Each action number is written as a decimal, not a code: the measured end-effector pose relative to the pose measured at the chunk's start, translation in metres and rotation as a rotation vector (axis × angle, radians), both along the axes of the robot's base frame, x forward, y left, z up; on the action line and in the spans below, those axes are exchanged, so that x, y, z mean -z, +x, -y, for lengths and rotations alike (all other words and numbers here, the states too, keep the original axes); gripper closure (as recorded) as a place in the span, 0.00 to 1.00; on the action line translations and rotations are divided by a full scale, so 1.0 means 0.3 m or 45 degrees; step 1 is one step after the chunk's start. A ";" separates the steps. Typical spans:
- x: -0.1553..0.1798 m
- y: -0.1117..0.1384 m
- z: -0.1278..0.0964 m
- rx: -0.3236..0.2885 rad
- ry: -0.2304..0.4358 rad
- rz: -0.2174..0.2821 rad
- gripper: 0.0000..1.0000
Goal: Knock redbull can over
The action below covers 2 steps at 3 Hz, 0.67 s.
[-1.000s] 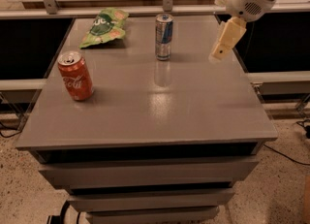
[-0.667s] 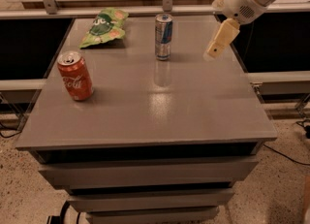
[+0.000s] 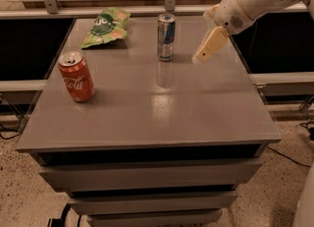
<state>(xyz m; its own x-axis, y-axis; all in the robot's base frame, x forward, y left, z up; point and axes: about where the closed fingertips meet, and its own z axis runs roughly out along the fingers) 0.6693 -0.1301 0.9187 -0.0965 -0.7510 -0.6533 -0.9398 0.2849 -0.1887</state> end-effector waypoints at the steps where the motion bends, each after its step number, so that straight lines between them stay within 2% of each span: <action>1: 0.016 0.012 -0.044 0.003 0.081 -0.003 0.00; 2: 0.034 0.031 -0.070 0.020 0.147 -0.015 0.00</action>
Offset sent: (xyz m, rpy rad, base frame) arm 0.0151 0.0249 -0.0123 0.1789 0.0154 -0.0414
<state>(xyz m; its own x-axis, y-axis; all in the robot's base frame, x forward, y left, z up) 0.6785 -0.1090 0.9084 -0.1157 -0.6691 -0.7341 -0.9370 0.3188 -0.1429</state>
